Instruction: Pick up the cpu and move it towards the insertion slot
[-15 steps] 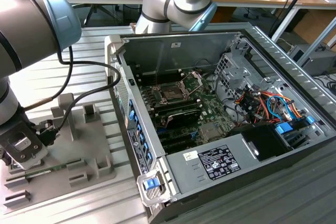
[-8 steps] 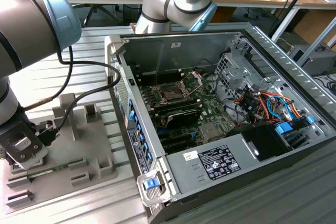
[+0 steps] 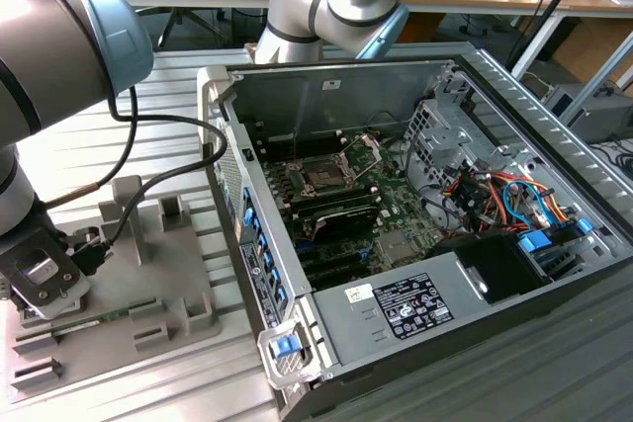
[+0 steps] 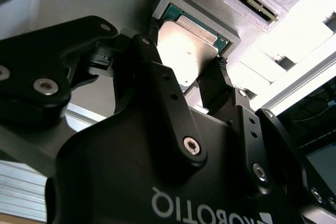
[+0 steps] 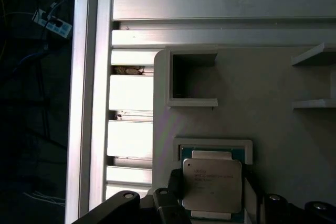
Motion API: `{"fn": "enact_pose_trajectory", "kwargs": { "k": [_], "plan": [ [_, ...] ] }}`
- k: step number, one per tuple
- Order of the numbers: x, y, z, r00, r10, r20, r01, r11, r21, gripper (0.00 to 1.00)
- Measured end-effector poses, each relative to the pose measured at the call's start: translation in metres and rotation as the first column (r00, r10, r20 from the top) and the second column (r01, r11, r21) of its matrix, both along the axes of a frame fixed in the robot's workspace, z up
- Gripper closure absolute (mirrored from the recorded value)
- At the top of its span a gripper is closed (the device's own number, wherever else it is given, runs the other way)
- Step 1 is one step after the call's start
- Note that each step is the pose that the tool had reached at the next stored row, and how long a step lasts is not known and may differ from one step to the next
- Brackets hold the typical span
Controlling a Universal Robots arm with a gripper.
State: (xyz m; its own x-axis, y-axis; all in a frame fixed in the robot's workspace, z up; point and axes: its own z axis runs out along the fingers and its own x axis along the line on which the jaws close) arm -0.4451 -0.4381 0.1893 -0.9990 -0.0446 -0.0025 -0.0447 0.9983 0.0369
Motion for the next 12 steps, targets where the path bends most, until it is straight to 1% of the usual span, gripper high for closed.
{"fn": "enact_pose_trajectory", "kwargs": {
  "k": [4,6,12],
  "plan": [
    [0.0000,0.0000,0.0000,1.0000,0.000,0.0002,0.000,1.0000,0.0002,0.45],
    [0.0001,0.0000,0.0012,1.0000,0.000,0.0006,0.000,1.0000,0.0004,0.45],
    [0.0000,0.0000,0.0094,1.0000,0.000,0.0001,0.000,1.0000,0.0001,0.45]
  ]
}}
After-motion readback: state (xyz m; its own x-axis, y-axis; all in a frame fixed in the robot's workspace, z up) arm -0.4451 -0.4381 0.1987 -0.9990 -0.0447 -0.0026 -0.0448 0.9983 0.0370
